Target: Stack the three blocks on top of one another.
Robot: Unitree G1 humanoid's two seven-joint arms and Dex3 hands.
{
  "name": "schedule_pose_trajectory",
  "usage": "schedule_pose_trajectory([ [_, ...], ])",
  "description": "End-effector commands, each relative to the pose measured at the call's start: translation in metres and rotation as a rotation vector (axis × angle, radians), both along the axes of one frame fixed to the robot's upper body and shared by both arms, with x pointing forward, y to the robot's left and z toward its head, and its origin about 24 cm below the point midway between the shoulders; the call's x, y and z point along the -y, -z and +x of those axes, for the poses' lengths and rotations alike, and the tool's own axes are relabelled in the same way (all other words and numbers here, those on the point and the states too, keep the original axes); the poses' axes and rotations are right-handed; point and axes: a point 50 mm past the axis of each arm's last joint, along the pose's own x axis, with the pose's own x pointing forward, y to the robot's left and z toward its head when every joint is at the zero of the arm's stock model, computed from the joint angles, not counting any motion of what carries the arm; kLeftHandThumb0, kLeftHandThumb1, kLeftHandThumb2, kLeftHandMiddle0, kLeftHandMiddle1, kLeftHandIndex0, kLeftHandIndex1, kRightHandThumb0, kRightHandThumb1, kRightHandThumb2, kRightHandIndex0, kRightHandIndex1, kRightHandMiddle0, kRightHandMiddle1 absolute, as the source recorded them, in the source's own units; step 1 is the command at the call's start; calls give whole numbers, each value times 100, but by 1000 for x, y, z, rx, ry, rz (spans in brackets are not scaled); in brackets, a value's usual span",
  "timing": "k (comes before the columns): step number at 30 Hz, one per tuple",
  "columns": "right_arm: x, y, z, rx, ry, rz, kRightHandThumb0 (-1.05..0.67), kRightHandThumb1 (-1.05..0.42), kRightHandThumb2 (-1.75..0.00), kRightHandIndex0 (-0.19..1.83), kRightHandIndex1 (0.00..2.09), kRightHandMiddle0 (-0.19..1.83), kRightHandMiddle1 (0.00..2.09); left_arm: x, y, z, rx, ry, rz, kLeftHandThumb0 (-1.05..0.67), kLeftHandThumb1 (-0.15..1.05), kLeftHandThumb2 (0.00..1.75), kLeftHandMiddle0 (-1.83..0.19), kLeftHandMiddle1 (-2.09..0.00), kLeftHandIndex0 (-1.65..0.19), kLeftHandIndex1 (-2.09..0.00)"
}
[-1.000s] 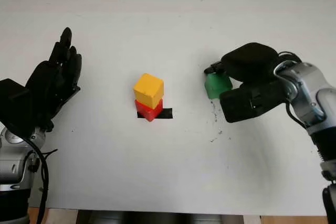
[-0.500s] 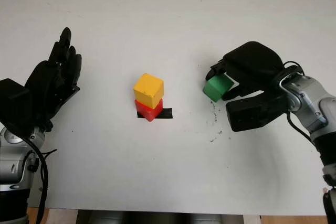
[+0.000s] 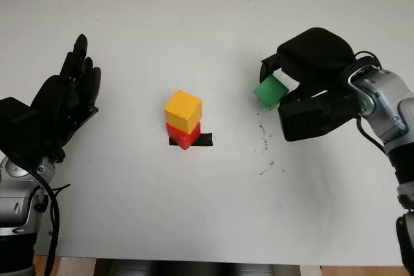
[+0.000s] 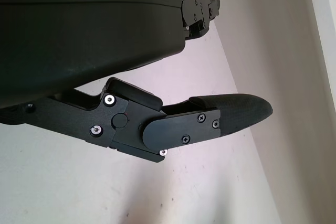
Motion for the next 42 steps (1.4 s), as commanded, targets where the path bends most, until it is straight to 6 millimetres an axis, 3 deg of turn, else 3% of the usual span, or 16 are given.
schedule_pose_trajectory([
  [1, -3, -18, 0, 14, -15, 44, -38, -88, -6, 64, 4, 65, 103, 0, 1, -2, 5, -5, -2, -77, 105, 59, 19, -2, 19, -2],
  [9, -16, -41, 0, -46, -119, 243, -37, -88, -5, 62, 4, 53, 131, 1, 1, -2, 7, -1, 8, -77, 105, 61, 19, -2, 19, -1],
  [22, -49, -72, -10, -24, -272, 401, -38, -88, -6, 60, 3, 50, 143, -2, 2, -1, 4, -18, -8, -78, 105, 58, 19, -4, 18, -4],
  [30, -65, -98, -15, -175, -373, 656, -45, -91, -6, 55, 0, 43, 154, 0, 2, 0, 8, -25, -5, -80, 105, 58, 18, -5, 17, -5],
  [33, -69, -101, -15, -309, -363, 794, -44, -92, -6, 45, 0, 37, 162, -1, 3, 0, 6, -25, -9, -79, 105, 58, 18, -5, 18, -4],
  [42, -77, -93, -12, -514, -361, 927, -47, -95, -6, 38, 1, 34, 166, -2, 2, -3, 0, -31, -5, -80, 105, 58, 19, -5, 18, -5],
])
